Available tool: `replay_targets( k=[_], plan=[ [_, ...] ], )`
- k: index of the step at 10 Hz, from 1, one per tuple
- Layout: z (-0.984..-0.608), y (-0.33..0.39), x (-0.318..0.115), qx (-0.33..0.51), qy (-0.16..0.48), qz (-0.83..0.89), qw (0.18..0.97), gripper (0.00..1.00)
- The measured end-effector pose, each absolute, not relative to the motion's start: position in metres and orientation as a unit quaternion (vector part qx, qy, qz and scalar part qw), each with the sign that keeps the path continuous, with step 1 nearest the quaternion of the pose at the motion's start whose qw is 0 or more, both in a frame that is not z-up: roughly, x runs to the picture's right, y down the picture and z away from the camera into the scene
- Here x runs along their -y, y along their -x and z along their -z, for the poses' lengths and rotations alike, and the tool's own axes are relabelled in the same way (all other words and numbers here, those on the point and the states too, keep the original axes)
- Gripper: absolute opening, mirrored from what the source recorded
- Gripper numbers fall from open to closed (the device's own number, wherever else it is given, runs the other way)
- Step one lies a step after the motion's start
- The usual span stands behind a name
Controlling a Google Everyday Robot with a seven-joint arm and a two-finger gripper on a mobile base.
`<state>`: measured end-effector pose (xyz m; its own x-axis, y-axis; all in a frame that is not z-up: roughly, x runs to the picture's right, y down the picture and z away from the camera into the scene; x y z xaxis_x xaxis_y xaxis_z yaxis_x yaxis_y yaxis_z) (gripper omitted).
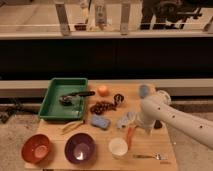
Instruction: Place pepper in metal cup
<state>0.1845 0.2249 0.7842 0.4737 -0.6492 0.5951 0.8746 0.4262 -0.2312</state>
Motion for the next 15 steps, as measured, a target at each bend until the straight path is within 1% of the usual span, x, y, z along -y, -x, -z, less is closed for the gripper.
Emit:
replay_targets(
  k=[5,6,11,12,15],
  plan=[
    [-0.801,-0.177,-0.244,0.203,0.281,0.485,0.803,0.8],
    [-0.809,-0.179,-0.25,0.191,0.291,0.486,0.802,0.75],
    [-0.824,-0.186,-0.253,0.166,0.304,0.476,0.808,0.26],
    [-0.824,-0.188,-0.253,0.165,0.305,0.476,0.808,0.22],
    [-0.823,-0.19,-0.253,0.164,0.307,0.475,0.808,0.22]
  ],
)
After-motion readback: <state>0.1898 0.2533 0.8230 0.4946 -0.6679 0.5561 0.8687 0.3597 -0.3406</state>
